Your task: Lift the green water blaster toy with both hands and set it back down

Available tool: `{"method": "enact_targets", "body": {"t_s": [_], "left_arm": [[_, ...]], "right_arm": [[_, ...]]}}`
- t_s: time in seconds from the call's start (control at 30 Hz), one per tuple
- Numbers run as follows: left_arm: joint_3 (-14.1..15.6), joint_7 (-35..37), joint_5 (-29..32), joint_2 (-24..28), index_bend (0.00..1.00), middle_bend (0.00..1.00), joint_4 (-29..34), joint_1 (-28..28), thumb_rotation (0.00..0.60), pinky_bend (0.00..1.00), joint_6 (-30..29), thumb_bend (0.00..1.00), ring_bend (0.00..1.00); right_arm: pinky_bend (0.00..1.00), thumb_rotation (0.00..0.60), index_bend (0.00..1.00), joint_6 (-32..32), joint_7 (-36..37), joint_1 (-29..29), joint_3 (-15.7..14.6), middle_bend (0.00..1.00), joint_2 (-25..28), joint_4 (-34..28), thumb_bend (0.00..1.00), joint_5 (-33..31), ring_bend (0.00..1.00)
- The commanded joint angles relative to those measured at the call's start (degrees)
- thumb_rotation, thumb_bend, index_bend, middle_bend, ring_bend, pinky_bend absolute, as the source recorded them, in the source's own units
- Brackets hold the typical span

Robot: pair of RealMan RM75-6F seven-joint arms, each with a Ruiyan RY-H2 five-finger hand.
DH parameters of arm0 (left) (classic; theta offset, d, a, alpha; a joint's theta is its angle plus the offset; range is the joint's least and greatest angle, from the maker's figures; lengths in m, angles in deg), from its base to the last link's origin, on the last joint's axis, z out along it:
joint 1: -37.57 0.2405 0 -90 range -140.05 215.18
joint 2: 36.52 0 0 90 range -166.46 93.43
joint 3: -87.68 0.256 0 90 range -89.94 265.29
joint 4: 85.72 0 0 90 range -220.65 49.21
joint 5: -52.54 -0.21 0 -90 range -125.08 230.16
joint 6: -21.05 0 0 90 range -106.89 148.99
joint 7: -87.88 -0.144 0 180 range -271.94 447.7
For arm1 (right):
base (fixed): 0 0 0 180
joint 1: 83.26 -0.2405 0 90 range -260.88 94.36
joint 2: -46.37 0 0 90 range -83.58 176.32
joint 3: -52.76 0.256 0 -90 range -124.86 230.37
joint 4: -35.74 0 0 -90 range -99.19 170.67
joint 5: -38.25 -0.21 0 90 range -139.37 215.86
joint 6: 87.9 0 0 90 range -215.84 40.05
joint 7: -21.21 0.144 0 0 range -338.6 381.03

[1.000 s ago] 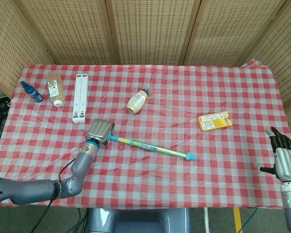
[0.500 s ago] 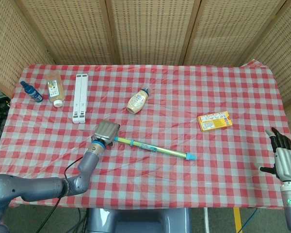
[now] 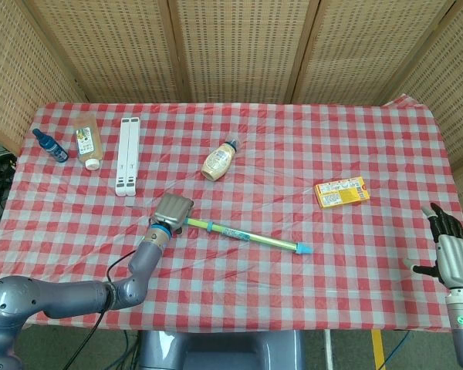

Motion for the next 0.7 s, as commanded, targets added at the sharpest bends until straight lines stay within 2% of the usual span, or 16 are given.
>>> {"method": "enact_targets", "body": {"t_s": [0.03, 0.13, 0.27, 0.53, 0.7], "left_arm": [[0.1, 0.2, -0.1, -0.1, 0.53, 0.86, -0.1, 0.0, 0.600, 0.73, -0.2, 0.41, 0.81], [0.0, 0.6, -0.5, -0.2, 0.63, 0.86, -0.1, 0.2, 0.600, 0.73, -0.7, 0.51, 0.81], [-0.9, 1.9, -1.9, 1.0, 0.75, 0.87, 1.9, 0.9, 0.600, 0.73, -3.4, 0.58, 0.82], [-2.6, 5.5, -5.1, 7.1, 0.86, 0.91, 10.7, 3.7, 0.600, 0.75, -8.4, 0.64, 0.86], [-3.3, 6.5, -5.9, 10.4, 0.87, 0.92, 15.5, 5.4, 0.600, 0.76, -11.9, 0.64, 0.87]], "right_arm": [[0.00, 0.600, 0.02, 0.2, 0.1, 0.0, 0.0, 0.00, 0.0, 0.0, 0.09, 0.1, 0.00], [0.00, 0.600, 0.02, 0.4, 0.3, 0.1, 0.1, 0.00, 0.1, -0.1, 0.09, 0.1, 0.00], [0.00, 0.600, 0.02, 0.6, 0.5, 0.2, 0.1, 0.00, 0.2, -0.2, 0.09, 0.3, 0.00], [0.00, 0.600, 0.03, 1.5, 0.0, 0.4, -0.3, 0.00, 0.5, -1.3, 0.09, 1.3, 0.00], [0.00, 0.600, 0.05, 2.6, -0.3, 0.7, -0.4, 0.00, 0.8, -2.5, 0.09, 2.3, 0.00]]}}
